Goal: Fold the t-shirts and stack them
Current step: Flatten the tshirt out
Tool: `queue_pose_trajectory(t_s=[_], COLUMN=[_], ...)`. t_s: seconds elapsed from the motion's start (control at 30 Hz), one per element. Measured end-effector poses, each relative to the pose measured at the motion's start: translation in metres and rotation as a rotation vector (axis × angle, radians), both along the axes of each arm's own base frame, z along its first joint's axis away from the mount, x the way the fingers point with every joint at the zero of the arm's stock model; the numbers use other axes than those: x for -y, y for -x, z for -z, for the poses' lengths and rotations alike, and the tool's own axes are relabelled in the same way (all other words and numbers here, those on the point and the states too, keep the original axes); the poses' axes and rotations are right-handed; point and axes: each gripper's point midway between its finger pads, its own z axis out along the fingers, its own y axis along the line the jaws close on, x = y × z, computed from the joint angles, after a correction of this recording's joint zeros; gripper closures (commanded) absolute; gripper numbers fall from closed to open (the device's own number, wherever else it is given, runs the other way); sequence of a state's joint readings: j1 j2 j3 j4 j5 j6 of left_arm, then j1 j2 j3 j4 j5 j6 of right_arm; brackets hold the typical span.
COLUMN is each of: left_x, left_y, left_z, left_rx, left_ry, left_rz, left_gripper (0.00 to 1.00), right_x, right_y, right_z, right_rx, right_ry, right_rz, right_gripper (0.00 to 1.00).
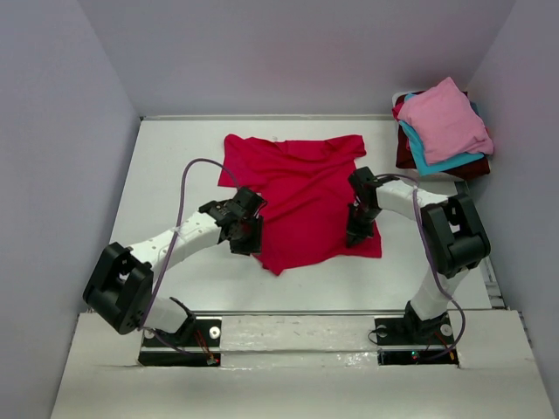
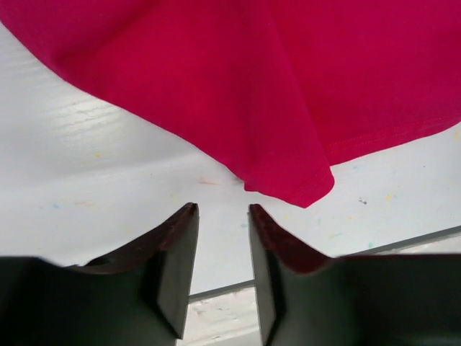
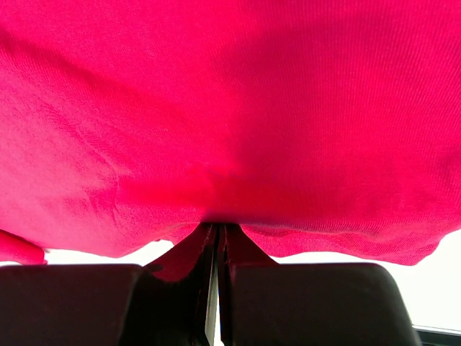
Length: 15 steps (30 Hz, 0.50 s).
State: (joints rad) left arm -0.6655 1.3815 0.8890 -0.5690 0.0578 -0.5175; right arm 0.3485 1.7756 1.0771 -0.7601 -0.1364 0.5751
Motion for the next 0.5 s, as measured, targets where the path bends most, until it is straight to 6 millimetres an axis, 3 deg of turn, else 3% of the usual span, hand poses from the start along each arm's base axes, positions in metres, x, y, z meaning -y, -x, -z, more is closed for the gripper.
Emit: queue_pose_trajectory(t_s=[0.03,0.1,0.5], left_x=[0.001,0.004,0.028], left_y=[0.0,0.0,-0.009], left_z=[0.001,0.003,0.031], left_rx=[-0.004,-0.011,-0.075], left_ry=[0.004,0.011,0.072], left_rz=[0.002,0.005,0.029], left_gripper=[0.37,0.35,0.35], right_x=[0.001,0.002,0.01], right_y=[0.0,-0.001,-0.003], right_z=[0.0,0.0,0.0], right_rx=[0.001,0.001,0.002], right_ry=[0.0,0.0,0.0], right_rz=[0.0,0.003,0.019], right_gripper=[0.93,0.93,0.93])
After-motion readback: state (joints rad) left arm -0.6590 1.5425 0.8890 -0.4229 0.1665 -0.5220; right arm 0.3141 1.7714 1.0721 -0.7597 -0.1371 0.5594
